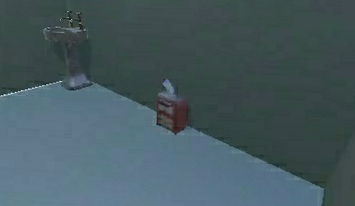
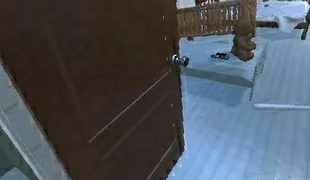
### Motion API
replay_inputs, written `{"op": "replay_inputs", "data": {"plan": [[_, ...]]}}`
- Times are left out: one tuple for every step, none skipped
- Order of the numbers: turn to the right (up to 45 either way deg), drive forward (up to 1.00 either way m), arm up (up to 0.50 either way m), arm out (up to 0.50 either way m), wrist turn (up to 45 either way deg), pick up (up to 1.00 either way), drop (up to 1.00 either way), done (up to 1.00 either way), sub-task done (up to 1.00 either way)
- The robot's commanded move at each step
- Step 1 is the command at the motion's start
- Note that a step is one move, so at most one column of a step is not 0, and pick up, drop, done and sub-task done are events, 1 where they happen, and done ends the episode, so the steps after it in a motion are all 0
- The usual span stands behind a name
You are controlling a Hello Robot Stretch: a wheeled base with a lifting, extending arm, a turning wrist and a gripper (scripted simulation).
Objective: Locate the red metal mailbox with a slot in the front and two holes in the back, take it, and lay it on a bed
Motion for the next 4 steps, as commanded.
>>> {"op": "replay_inputs", "data": {"plan": [[0.0, 0.50, 0.00, 0.00, 0.0, 0.00, 0.00, 0.00, 0.00], [3.0, 0.00, 0.00, 0.00, 0.0, 0.00, 0.00, 0.00, 0.00], [0.0, 0.65, 0.00, 0.00, 0.0, 0.00, 0.00, 0.00, 0.00], [30.0, 0.00, 0.00, 0.00, 0.0, 0.00, 0.00, 0.00, 0.00]]}}
